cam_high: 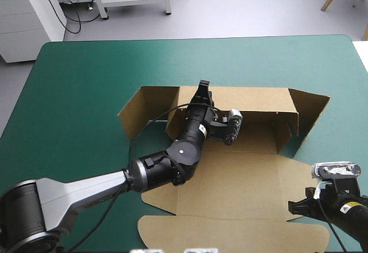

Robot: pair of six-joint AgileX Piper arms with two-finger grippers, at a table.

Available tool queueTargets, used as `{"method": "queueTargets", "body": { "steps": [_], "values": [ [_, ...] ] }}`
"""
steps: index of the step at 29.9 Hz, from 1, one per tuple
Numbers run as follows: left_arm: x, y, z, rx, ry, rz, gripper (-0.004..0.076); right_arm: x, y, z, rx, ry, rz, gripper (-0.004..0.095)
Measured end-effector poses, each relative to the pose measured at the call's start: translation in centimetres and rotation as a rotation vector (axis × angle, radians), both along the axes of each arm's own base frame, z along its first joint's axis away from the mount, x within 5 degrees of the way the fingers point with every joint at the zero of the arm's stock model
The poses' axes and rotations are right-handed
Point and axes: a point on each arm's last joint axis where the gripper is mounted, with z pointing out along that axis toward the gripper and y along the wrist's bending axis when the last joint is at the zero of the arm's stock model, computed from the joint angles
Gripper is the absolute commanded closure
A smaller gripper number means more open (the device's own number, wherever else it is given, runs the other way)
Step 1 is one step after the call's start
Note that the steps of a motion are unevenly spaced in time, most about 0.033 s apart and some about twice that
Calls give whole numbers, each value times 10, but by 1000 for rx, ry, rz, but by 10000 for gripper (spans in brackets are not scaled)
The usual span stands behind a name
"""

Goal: Fold the box

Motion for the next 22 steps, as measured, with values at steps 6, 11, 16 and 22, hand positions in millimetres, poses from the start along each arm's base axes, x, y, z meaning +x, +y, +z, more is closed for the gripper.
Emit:
{"method": "queueTargets", "body": {
  "steps": [6, 11, 16, 22],
  "values": [
    [0, 2, -4, 7, -7, 7, 734, 0, 0, 0, 0, 0, 0, 859],
    [0, 2, -4, 4, -7, 9, 734, 0, 0, 0, 0, 0, 0, 532],
    [0, 2, -4, 4, -7, 9, 734, 0, 0, 0, 1, 0, -1, 229],
    [0, 2, -4, 1, -6, 10, 734, 0, 0, 0, 3, 0, -2, 224]
  ]
}}
